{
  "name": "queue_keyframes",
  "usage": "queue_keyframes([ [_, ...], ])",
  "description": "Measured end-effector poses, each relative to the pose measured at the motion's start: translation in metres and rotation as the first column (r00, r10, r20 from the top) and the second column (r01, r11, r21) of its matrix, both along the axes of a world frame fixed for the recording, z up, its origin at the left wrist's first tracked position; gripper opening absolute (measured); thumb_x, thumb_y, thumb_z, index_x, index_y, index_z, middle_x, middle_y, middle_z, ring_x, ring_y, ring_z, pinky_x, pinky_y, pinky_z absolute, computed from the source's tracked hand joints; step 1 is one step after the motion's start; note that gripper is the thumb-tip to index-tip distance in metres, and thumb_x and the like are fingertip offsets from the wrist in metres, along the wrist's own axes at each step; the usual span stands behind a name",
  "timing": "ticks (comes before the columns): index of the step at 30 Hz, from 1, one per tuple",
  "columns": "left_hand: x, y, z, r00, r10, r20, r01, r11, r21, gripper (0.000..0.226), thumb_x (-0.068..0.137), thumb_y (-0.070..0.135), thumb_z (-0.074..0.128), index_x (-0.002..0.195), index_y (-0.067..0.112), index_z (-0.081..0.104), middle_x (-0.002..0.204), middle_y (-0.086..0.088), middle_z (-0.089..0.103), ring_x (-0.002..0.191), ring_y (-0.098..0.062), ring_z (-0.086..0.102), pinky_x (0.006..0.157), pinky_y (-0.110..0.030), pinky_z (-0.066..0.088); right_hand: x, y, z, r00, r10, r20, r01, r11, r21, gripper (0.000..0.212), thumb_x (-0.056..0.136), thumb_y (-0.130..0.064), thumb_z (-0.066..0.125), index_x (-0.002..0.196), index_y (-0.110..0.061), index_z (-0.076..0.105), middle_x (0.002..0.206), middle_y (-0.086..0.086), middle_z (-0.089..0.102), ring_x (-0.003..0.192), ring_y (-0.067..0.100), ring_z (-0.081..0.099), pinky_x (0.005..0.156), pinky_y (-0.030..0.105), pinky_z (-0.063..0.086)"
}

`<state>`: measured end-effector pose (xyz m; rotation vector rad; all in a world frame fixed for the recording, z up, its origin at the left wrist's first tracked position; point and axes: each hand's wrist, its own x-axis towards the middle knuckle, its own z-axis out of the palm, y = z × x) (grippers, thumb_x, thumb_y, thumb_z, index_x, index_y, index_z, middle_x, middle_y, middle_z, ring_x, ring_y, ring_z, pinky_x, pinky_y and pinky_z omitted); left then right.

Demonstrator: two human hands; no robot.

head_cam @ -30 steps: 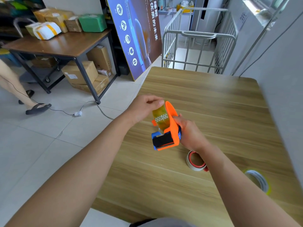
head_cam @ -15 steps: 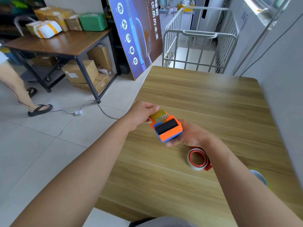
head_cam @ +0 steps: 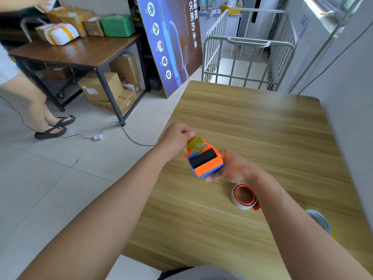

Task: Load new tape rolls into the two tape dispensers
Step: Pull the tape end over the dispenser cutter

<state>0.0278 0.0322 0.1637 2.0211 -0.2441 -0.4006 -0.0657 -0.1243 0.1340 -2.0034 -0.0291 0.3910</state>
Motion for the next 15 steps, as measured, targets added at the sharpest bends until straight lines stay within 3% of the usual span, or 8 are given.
queue_keyframes([
  [2,0.0,0.0,0.002,0.999,-0.024,0.04,0.022,0.999,0.03,0.014,0.09,0.01,0.051,0.078,0.01,0.058,0.076,-0.007,0.061,0.079,-0.023,0.057,0.085,-0.04,0.051,0.003,-0.003,0.0,1.0,0.002,-0.011,-0.002,0.999,-0.033,0.05,0.061,-0.002,0.083,0.071,-0.049,0.069,0.068,-0.022,0.071,0.07,-0.006,0.064,0.07,0.012,0.05],
  [5,0.001,0.001,0.01,0.995,-0.071,0.07,0.071,0.997,-0.002,0.018,0.091,0.006,0.048,0.074,0.01,0.054,0.067,-0.003,0.059,0.065,-0.021,0.056,0.073,-0.037,0.053,0.004,-0.007,0.001,0.999,0.0,-0.037,-0.003,0.997,-0.077,0.046,0.059,-0.007,0.086,0.07,-0.049,0.068,0.068,-0.021,0.071,0.073,-0.001,0.064,0.081,0.027,0.05],
  [9,0.001,0.005,0.019,0.985,-0.168,0.031,0.169,0.985,-0.021,0.01,0.087,0.007,0.057,0.078,0.01,0.058,0.068,-0.003,0.059,0.06,-0.014,0.055,0.059,-0.02,0.053,0.002,-0.007,-0.001,0.998,-0.006,-0.062,0.004,0.999,-0.038,0.042,0.06,-0.01,0.086,0.072,-0.047,0.069,0.069,-0.023,0.071,0.067,-0.01,0.062,0.078,0.026,0.045],
  [12,0.0,0.005,0.021,0.986,-0.156,0.06,0.154,0.987,0.04,0.007,0.079,-0.002,0.063,0.081,0.005,0.062,0.065,-0.006,0.058,0.059,-0.018,0.055,0.059,-0.024,0.05,0.0,-0.004,0.0,0.997,-0.003,-0.076,0.002,1.0,-0.008,0.037,0.059,-0.02,0.085,0.078,-0.048,0.069,0.076,-0.024,0.072,0.072,-0.011,0.063,0.075,0.016,0.045],
  [15,-0.003,0.004,0.024,0.985,-0.143,0.101,0.135,0.987,0.085,0.008,0.076,-0.004,0.064,0.083,-0.002,0.067,0.065,-0.008,0.062,0.056,-0.016,0.055,0.049,-0.018,0.047,-0.002,-0.004,0.002,0.995,0.028,-0.098,-0.03,0.999,-0.022,0.031,0.063,-0.028,0.082,0.078,-0.051,0.068,0.078,-0.031,0.07,0.072,-0.016,0.061,0.068,0.007,0.044],
])
